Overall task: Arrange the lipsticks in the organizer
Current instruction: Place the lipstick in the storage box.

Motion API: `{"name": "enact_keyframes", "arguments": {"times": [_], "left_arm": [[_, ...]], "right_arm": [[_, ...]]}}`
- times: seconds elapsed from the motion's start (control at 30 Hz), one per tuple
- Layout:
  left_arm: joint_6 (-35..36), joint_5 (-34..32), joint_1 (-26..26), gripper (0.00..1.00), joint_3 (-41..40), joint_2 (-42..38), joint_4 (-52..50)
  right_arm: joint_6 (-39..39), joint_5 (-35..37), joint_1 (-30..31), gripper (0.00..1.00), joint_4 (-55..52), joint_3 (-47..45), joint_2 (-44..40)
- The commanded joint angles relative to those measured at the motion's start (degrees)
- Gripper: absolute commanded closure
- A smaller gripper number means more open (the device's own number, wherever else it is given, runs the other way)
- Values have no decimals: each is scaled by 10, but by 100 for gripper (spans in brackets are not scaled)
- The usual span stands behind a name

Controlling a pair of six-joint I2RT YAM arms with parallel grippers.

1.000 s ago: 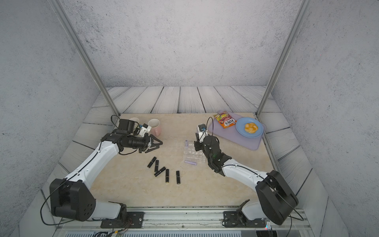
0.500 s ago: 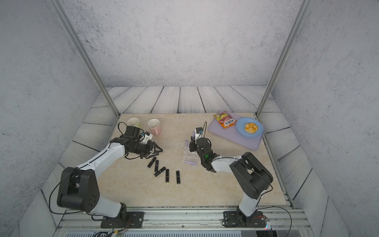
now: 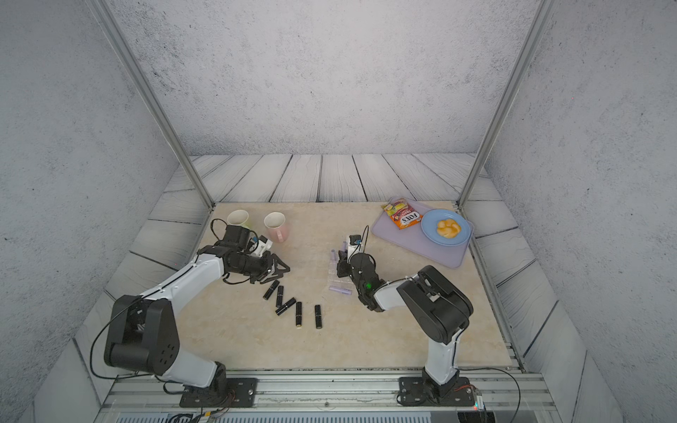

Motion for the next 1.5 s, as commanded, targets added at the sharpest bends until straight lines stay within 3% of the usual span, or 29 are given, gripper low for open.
{"name": "enact_keyframes", "arguments": {"times": [0.0,0.67,0.97,1.47], "left_arm": [[13,1,5,58,-4,4,0],[15,4,10,58,-5,3,0],[13,6,12,58,-4,5,0],[14,5,13,58,-5,4,-1]], "right_arm": [[7,-8,1,100,23,-2,8],[-1,1,5,100,20,3,37],[-2,3,8,78,14,0,34],[-5,15,9,76,15,-1,40]]}}
